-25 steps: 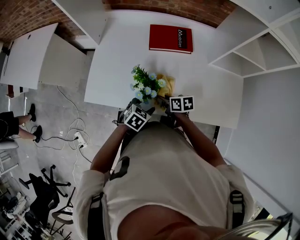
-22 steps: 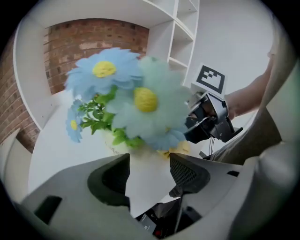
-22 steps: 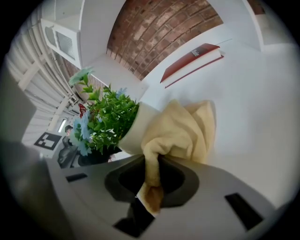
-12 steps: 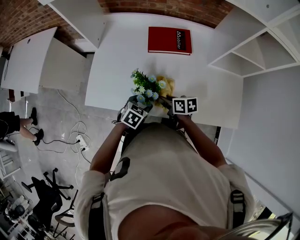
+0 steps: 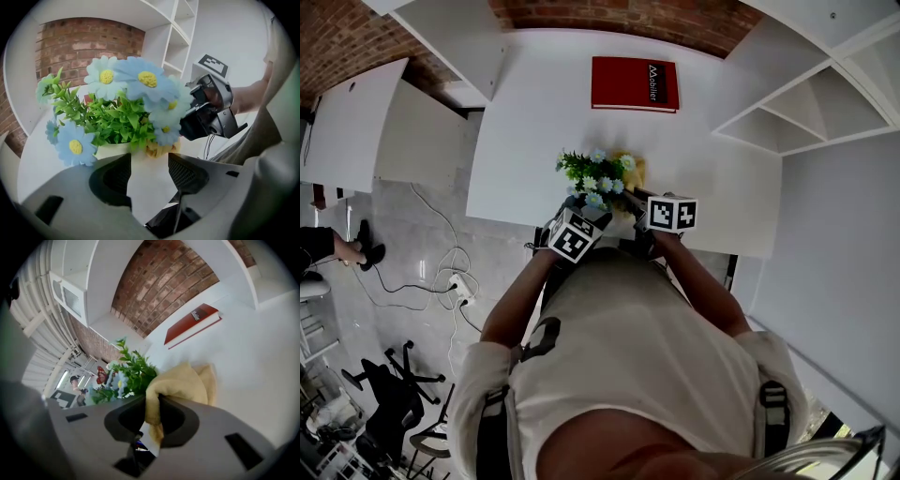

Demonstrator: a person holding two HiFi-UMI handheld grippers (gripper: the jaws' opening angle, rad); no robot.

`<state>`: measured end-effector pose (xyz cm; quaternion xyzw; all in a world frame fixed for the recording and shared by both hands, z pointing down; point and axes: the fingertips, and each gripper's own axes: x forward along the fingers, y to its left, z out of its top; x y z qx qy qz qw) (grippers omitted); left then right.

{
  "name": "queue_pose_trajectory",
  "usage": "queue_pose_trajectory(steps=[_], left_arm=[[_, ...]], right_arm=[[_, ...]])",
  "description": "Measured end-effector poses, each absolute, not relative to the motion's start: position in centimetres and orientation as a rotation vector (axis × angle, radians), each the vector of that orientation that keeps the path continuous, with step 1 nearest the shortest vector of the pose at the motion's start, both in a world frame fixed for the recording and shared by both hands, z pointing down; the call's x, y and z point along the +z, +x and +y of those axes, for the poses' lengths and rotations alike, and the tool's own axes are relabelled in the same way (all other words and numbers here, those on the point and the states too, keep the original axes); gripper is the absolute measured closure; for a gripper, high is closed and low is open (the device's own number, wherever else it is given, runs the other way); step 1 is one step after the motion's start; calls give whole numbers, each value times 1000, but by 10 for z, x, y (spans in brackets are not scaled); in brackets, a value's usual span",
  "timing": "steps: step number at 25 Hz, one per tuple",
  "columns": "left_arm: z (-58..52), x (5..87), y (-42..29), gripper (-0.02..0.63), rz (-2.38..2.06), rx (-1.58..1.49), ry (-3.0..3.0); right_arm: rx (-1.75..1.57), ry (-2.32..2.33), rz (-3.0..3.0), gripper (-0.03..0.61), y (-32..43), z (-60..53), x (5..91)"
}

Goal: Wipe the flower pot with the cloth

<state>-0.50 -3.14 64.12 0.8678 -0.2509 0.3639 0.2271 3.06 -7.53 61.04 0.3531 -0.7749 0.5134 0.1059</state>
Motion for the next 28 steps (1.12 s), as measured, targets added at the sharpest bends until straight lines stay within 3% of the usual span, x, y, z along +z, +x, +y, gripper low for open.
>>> queue_pose_trajectory(steps=[10, 13, 17, 22, 28], left_arm=[[-34, 639, -7, 367, -659, 970, 2429], [-39, 643, -31, 342, -699, 1065, 2429], [-74, 640, -64, 285, -762, 1139, 2468], [-100, 633, -54, 270, -664, 1185, 2619], [-102, 631, -40, 272, -749, 1012, 2631]], right_arm=[[1526, 1037, -2135, 508, 34, -67, 662], [1525, 1036, -2127, 508, 35, -66, 661], [1541, 1056, -2145, 506, 38, -70, 649], [1549, 1071, -2264, 506, 33, -85, 609], [1693, 1145, -2344, 506, 29, -100, 595]])
